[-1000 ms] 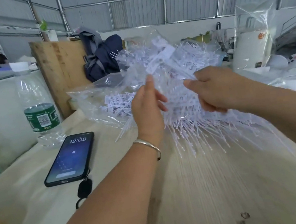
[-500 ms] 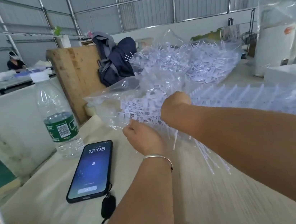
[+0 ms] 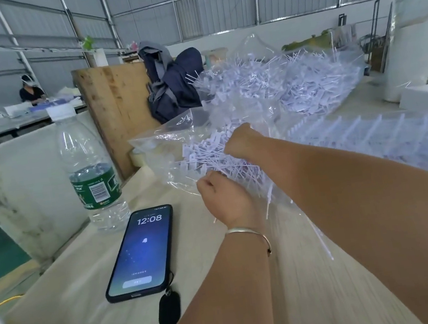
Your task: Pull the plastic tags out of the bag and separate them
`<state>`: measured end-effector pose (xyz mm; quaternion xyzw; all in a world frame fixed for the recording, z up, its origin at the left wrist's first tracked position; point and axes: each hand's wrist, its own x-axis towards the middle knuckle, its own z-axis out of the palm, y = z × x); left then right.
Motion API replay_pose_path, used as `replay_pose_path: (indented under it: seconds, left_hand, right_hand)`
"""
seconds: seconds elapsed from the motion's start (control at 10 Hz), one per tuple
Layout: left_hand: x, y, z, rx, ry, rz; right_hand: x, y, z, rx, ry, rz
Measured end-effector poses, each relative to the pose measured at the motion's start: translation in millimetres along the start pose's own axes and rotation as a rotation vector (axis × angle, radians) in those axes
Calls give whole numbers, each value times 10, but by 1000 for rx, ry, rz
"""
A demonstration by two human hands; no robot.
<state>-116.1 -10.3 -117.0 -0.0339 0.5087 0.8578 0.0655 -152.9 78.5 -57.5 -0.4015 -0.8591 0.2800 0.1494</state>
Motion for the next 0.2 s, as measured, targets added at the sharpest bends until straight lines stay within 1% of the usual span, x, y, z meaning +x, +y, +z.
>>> replay_pose_path:
  seconds: [0.1, 0.2]
  left_hand:
    - [-17, -12, -2, 34, -34, 51]
    - [-21, 21, -21, 71, -74, 81]
  right_hand:
    - [-129, 1, -40, -32, -22, -57]
    - [-369, 113, -153, -89, 14, -180]
